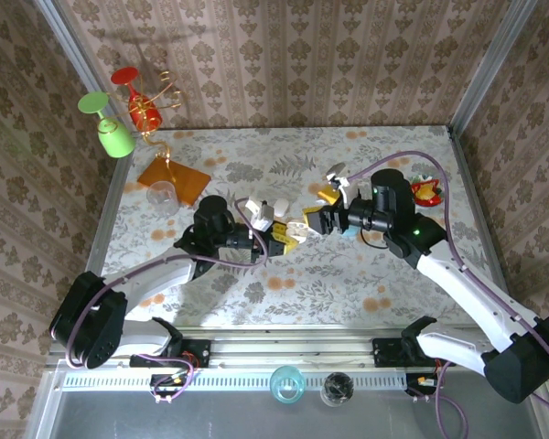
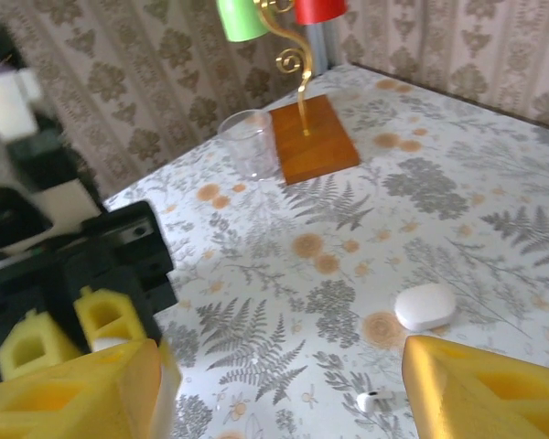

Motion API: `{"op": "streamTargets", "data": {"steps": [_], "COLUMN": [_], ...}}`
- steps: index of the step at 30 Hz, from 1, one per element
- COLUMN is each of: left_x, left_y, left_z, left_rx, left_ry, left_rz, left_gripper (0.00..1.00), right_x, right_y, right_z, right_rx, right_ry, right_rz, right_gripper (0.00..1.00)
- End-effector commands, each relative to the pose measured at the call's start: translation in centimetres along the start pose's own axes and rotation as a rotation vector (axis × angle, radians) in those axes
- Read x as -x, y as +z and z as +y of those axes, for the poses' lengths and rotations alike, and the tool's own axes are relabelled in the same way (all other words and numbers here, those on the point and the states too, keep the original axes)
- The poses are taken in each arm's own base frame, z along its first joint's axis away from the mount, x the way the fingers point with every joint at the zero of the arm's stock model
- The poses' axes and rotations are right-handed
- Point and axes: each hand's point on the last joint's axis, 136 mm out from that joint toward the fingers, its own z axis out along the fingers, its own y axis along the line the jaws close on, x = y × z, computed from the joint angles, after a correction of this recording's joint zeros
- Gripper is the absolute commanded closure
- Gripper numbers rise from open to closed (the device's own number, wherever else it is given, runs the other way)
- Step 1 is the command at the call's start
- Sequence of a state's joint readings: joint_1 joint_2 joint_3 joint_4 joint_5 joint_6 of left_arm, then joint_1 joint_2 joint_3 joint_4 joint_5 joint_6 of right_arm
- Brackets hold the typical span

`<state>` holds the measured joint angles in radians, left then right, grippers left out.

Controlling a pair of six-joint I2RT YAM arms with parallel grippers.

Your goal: Insert the wireless bluetooth earbuds into the charging case

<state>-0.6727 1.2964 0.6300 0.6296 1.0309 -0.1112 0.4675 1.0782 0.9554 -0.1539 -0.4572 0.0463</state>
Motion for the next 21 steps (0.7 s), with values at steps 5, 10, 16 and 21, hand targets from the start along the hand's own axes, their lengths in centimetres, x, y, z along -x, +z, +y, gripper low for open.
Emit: {"op": "streamTargets", "data": {"steps": [5,10,16,21], "left_x": [0.8,0.5,-0.1,-0.5], "left_y": [-2.2,-3.8,-5.4,-5.6], "left_z": [1.8,2.6,3.4,3.3], "left_rx": [0.098,0.191,0.270,0.287], "left_ry": [0.042,0.055,0.048,0.048], "left_rz": [-0.101,-0.133,-0.138,-0.109], "left_gripper": [0.96,0.96,0.96,0.96], "right_x": [0.1,-3.6,-7.9,-12.0], "right_y": [-1.3,0.5,3.1,4.6], "right_z": [-3.4,-6.3,-9.7,-14.7], "right_rx": [-0.184,-0.281,-0.408,-0.578], "right_ry": [0.160,0.313,0.400,0.616], "right_rz": [-0.064,0.053,0.231,0.382], "right_gripper": [0.30,0.31,0.31,0.38]}}
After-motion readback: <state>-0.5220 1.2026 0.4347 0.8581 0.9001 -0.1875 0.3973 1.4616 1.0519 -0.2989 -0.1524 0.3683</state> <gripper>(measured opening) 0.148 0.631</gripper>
